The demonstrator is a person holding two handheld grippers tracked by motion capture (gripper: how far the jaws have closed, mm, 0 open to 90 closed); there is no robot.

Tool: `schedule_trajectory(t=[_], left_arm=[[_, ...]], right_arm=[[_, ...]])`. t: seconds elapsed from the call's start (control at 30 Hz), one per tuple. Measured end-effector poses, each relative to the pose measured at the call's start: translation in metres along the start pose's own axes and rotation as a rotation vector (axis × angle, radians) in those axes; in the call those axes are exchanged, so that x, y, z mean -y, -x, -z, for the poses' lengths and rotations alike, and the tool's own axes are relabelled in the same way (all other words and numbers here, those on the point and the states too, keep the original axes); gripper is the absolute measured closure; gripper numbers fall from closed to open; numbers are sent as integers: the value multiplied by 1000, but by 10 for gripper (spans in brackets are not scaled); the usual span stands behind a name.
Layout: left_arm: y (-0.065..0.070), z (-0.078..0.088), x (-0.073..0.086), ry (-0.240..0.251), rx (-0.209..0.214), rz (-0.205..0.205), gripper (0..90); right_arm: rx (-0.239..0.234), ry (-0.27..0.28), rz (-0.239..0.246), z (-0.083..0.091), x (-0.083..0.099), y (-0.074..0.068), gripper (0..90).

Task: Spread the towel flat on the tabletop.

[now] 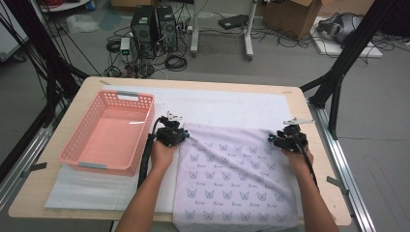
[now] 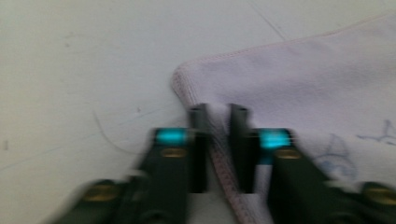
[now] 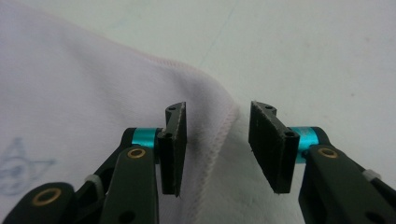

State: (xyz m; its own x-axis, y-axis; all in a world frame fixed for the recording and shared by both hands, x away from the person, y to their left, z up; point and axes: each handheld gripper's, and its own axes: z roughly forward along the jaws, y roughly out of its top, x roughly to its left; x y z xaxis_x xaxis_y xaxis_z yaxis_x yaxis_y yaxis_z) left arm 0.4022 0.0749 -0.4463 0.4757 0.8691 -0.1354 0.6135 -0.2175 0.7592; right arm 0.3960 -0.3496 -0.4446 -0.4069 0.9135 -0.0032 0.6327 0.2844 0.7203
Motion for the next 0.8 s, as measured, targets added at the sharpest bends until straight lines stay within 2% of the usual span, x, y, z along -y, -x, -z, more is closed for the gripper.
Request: schedule_trajectory(t=[0.03,0.07,0.1,0.17,0.23,0.27,0.33,0.37,0.43,0.5,0.53,0.57,0.63,0.67,0.7,0.73,0.77,0.8], left_arm=[[0,1,-1,4,-31,-19,873],[-2,3,-1,12,-52,-26,874],[-7,6,-2,39,-61,6,875],[-12,10,-3,69,-89,19,875],[-15,11,-3,73,-97,27,875],[-16,10,-2,71,-94,39,875],[-15,7,0,55,-67,58,863],[-13,6,0,55,-60,61,817],[-9,3,-1,56,-34,75,635],[-5,2,-1,57,17,83,532],[-2,1,-1,55,40,81,515],[1,0,-1,44,50,60,504],[6,-5,0,20,66,32,507],[8,-5,0,25,51,23,505],[9,-6,0,28,55,12,576],[11,-7,1,25,40,-19,766],[12,-8,0,29,23,-31,850],[12,-9,-2,30,-5,-28,867]], right_arm=[[-8,12,-4,-1,-2,1,713],[-15,7,9,-4,-4,0,782],[-20,3,14,-5,-7,-1,849],[-11,-5,62,-8,-14,-6,859],[-14,59,67,-8,-18,-11,861],[-9,87,68,-9,-19,-11,862],[34,88,90,-11,-19,-11,864],[66,78,93,-11,-18,-9,865],[144,73,78,-12,-16,-1,865],[207,69,37,-11,-14,9,862],[212,64,13,-12,-13,13,857],[187,56,-11,-14,-11,16,837],[190,59,-41,-14,-10,17,718],[163,71,-67,-12,-11,18,679],[149,83,-85,-9,-11,19,651],[142,97,-94,-4,-12,19,639],[128,111,-92,1,-13,19,629],[110,119,-85,5,-14,19,624]])
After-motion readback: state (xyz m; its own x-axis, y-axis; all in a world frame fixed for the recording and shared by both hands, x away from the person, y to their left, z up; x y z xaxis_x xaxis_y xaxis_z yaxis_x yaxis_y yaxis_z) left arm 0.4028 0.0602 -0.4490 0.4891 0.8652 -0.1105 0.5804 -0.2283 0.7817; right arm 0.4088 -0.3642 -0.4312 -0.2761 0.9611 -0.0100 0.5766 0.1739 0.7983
